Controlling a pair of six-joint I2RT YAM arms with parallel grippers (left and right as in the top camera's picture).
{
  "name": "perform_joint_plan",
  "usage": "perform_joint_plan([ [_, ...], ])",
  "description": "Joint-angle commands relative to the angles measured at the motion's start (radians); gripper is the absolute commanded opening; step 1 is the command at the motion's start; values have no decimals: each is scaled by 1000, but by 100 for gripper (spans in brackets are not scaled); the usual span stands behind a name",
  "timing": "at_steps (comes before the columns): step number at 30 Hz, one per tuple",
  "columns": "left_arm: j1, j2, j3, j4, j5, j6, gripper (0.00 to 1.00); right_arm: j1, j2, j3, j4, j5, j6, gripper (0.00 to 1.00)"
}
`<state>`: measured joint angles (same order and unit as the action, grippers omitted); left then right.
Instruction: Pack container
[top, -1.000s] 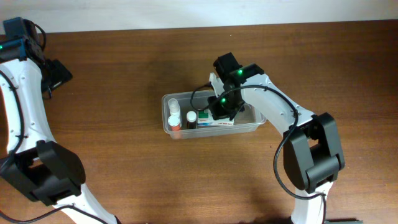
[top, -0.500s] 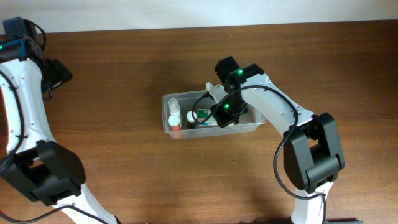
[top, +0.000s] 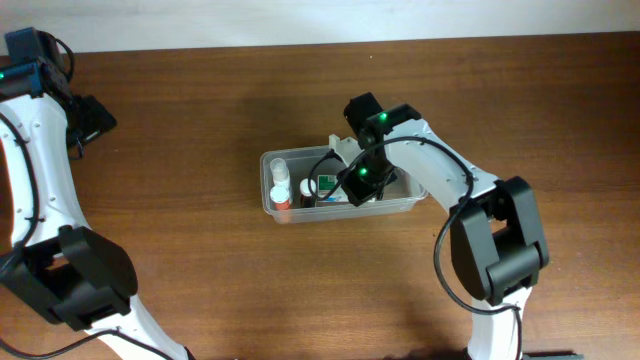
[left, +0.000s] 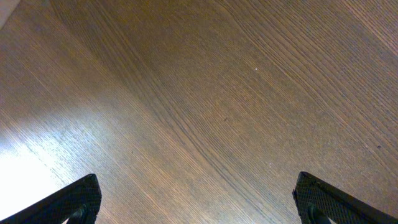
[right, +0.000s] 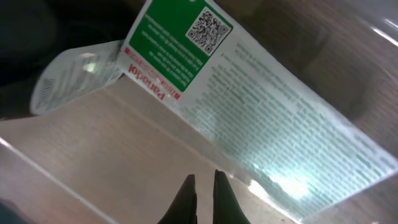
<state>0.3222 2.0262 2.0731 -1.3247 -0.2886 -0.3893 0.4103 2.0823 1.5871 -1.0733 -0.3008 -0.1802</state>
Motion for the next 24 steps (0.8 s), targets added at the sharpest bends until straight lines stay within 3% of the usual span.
perform_joint_plan([
  [1,2,6,13,0,-7,1,99,1,19,13,-3,5,-35,4],
  [24,2,6,13,0,-6,1,99,1,60,13,68,14,-52,4],
])
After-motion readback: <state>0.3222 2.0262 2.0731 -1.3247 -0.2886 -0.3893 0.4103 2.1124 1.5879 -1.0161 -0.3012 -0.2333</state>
